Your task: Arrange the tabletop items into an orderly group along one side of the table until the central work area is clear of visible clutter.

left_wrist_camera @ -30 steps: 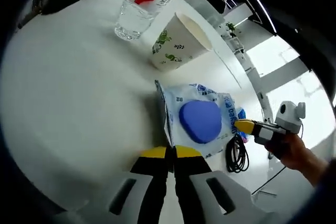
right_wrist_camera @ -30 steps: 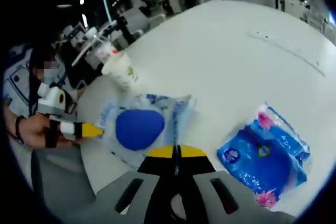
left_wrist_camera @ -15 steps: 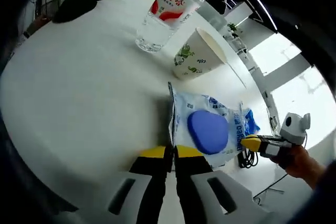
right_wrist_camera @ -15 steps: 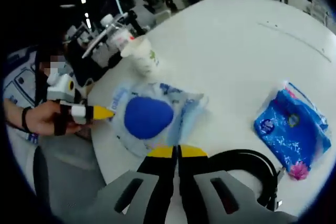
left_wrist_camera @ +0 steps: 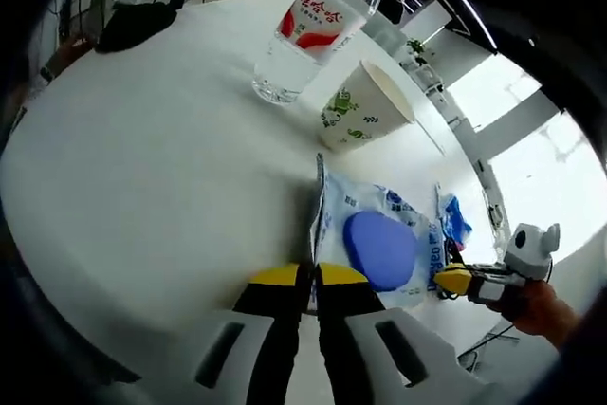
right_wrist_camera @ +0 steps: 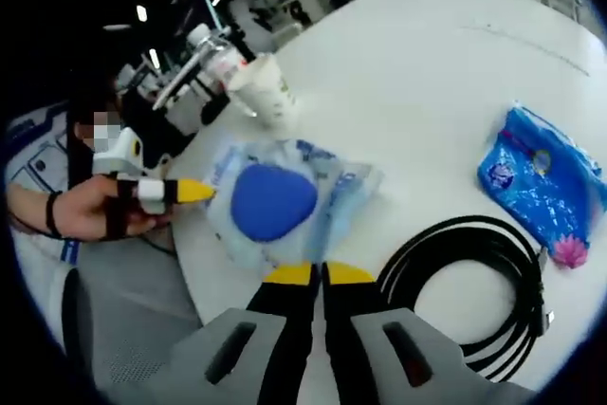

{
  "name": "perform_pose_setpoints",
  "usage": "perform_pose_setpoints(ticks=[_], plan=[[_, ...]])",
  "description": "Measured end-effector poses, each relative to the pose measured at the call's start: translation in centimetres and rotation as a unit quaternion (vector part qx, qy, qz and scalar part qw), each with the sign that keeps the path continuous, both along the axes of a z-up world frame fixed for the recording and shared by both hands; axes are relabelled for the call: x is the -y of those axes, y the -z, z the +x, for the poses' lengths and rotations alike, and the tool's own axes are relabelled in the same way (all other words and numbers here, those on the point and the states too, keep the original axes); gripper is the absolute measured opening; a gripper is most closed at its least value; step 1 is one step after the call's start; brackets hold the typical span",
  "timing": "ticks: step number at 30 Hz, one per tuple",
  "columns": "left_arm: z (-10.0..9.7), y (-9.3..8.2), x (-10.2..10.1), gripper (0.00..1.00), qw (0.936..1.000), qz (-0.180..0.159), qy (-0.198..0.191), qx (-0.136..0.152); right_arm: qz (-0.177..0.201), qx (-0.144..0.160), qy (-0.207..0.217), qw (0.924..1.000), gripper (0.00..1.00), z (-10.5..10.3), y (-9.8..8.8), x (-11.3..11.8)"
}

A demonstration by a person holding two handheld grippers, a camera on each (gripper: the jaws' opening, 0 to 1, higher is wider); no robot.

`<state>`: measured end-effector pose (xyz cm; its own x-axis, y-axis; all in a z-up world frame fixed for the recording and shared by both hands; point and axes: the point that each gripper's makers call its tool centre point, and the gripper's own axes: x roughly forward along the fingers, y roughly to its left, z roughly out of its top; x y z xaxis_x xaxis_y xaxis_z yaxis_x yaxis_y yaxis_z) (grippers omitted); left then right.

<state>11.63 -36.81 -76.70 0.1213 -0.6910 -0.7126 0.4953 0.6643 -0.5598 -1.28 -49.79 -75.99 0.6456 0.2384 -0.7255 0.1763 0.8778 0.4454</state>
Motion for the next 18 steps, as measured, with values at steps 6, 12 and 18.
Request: perform_pose_setpoints(ticks=[6, 12, 18], plan=[[-0.1, -0.1, 0.3, 0.01, 0.9998, -0.004, 0.016, 0.01, -0.008, -0.009, 0.01, 0.9999, 0.04, -0.3, 0.8, -0.5], [-0.4, -0.3, 0.2, 0.01, 0.9994, -0.004, 0.034, 0.011, 0.001, 0.004, 0.034, 0.9994, 0.01, -0.4, 0.3, -0.2], [-1.5, -1.2, 1.3, 0.0, 0.9971, -0.007, 0.072, 0.024, -0.016, 0.016, 0.044, 0.9988, 0.0, -1.2, -0.7, 0.5]])
